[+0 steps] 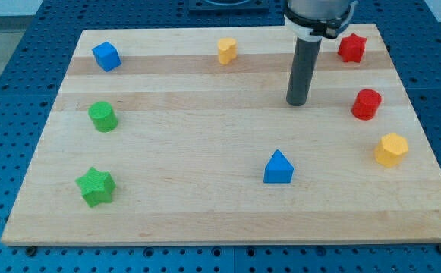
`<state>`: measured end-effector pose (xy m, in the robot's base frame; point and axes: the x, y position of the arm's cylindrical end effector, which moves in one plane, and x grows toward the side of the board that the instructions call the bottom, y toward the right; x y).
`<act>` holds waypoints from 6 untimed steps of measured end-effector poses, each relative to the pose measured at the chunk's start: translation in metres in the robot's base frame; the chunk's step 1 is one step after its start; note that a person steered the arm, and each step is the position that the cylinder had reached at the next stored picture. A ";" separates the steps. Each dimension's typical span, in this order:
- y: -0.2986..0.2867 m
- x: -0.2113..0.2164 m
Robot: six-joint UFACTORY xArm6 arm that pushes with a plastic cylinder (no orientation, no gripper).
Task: Move blue triangle at the bottom center
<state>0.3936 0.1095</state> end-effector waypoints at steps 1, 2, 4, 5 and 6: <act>0.005 0.050; 0.005 0.051; 0.065 0.060; 0.109 0.060; 0.116 0.060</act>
<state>0.4540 0.2260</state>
